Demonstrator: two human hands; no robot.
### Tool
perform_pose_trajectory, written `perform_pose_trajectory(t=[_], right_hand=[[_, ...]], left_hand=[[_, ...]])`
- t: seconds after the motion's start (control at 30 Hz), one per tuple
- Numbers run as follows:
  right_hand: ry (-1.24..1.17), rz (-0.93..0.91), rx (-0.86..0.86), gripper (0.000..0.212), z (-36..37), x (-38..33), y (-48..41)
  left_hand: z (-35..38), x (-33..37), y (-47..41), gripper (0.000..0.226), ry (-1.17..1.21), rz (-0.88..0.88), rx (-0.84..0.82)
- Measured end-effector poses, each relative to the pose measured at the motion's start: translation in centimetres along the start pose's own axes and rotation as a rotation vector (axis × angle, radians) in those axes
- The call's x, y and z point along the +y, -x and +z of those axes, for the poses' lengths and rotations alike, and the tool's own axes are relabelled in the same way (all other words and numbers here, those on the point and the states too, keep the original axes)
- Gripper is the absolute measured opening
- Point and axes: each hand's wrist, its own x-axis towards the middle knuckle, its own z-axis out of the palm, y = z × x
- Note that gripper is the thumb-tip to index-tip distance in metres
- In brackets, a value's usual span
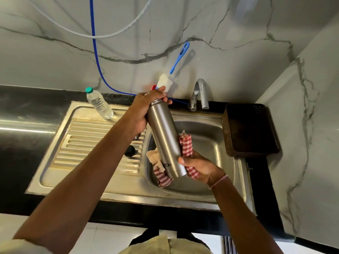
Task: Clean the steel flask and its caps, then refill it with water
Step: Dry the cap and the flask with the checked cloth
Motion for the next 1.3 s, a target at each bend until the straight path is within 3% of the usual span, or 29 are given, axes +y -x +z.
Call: perform_pose_trajectory(t=[0.17,0.3,0.37,0.5,0.57,0.6,0.7,0.8,0.93,1.0,1.07,1.17,1.2,1.3], right_hand=[[0.26,-0.051,0.125,0.06,0.3,0.2,-0.6],[0.509,-0.118,0.347,0.094,2.1,1.7,-1.0],[0.456,-0.134,0.354,0.094,2.0,2.1,-0.8],[0.14,-0.062,0.041,0.065,-0.8,1.6,0.4],[0.03,-0.009,0.004,0.077,-1.1,1.7,0.7],[-0.005,-0.009,-0.008,0.083,-1.0,1.8,0.6],[0.061,-0.033,0.032,0.078,-0.3,2.4,-0.6],[0.19,-0.063,0.126,0.076,0.1,2.7,-1.5],[0.516,-0.183,0.455,0.094,2.7,3.5,-1.6],[0.512,-0.22,0.503,0.098,3.1,3.9,-1.5],[0.351,-0.173,0.385,0.091,2.4,3.3,-0.9],[0.182,-0.052,0.072,0.051,0.2,1.4,0.4],[0.123,-0.018,0.018,0.044,-0.4,1.1,0.5],[0.052,-0.015,0.009,0.065,-1.1,1.1,0.1]], left_hand=[[0.4,-1.2,-0.3,0.011,-0.136,-0.094,0.429],[0.4,-1.9,-0.3,0.027,-0.187,-0.095,0.558],[0.1,-1.9,-0.1,0.029,-0.145,-0.075,0.438],[-2.4,-1.9,0.6,0.035,0.228,-0.077,-0.181],[-2.4,-2.1,0.7,0.018,0.253,-0.071,-0.258],[-2.0,-1.9,0.7,0.007,0.181,-0.049,-0.191],[-0.8,-1.5,0.7,0.016,-0.017,0.01,0.056],[-0.3,-2.1,0.7,0.009,-0.073,-0.019,0.321],[0.6,-3.5,0.6,0.009,-0.046,-0.048,0.558],[0.3,-3.4,0.6,0.018,-0.074,-0.075,0.449],[-1.0,-2.8,0.8,0.026,-0.091,-0.078,0.169],[-2.5,-2.2,1.0,0.022,0.08,-0.088,-0.221],[-2.5,-2.1,1.0,0.017,0.13,-0.091,-0.278],[-1.3,-1.3,0.7,0.011,0.031,-0.041,-0.187]])
